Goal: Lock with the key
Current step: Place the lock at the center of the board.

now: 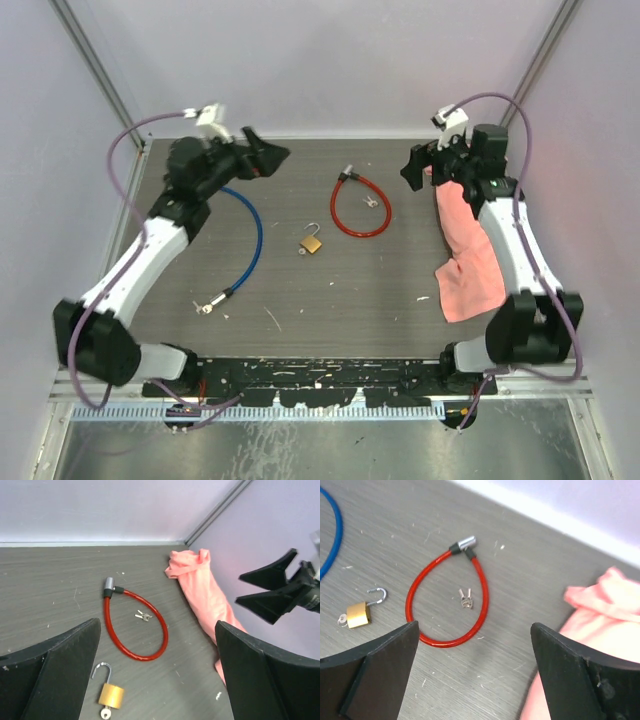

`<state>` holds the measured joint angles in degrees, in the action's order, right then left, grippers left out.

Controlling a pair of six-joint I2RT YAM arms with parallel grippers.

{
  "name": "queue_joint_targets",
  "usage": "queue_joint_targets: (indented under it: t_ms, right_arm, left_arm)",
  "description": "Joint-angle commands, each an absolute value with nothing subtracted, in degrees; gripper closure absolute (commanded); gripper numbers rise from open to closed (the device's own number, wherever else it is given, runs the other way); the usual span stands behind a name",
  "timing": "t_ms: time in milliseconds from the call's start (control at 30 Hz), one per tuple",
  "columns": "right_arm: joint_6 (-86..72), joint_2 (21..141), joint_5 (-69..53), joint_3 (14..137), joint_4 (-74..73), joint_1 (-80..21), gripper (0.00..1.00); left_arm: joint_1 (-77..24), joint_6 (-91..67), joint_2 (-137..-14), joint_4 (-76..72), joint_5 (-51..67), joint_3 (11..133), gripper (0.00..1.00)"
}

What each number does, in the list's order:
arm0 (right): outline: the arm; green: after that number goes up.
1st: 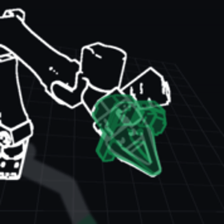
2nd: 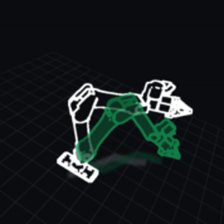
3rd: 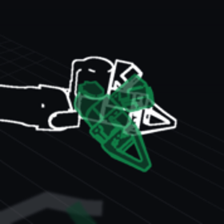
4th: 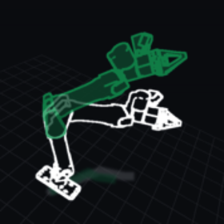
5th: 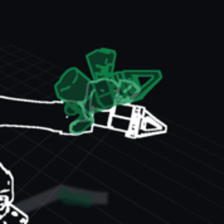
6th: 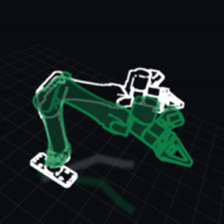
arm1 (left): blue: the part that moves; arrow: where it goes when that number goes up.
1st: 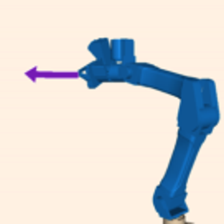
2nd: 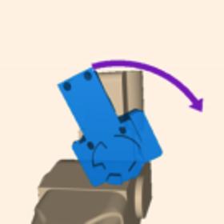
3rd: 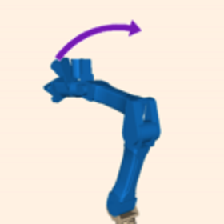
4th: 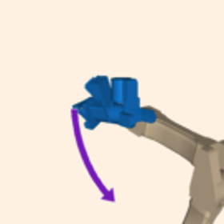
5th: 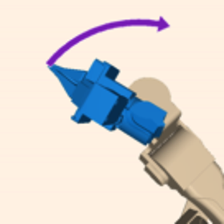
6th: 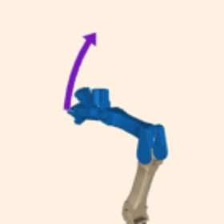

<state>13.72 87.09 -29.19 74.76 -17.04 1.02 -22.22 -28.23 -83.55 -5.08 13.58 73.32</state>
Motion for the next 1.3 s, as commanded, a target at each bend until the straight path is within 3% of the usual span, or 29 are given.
queue_joint_targets:
  t_ms: [0, 233, 367, 700, 933, 1133, 1267]
  right_arm:
    - [11.8, 75.0, -23.7, 73.0, -17.3, 3.0, 0.00]
    - [12.0, 67.4, -27.7, 79.6, -26.2, 3.5, 0.00]
    - [10.9, 67.0, -30.9, 84.7, -30.6, 3.5, 0.00]
    - [9.4, 66.0, -39.2, 84.4, -34.2, 3.5, 0.00]
    - [14.4, 63.6, -67.8, 72.7, -31.5, 3.5, 0.00]
    - [16.7, 64.0, -66.9, 62.6, -26.7, 2.9, 0.00]
    - [16.4, 66.3, -65.7, 57.5, -21.0, 2.7, 0.00]
  left_arm:
    - [-15.2, -39.7, -72.3, -8.5, 28.9, 63.2, 0.02]
    - [-14.7, -23.5, -56.9, 25.0, 16.5, 71.2, 0.02]
    - [-14.7, -19.7, -51.4, 29.8, 14.3, 72.1, 0.02]
    - [-14.6, -18.8, -43.9, 30.8, 18.1, 67.6, 0.02]
    - [-14.6, -23.1, -45.1, 30.9, 14.5, 51.9, 0.06]
    - [-15.2, -35.1, -53.1, 8.7, 20.1, 38.8, 0.21]
    - [-26.5, -27.7, -65.0, 7.1, 6.0, 43.7, 0.20]
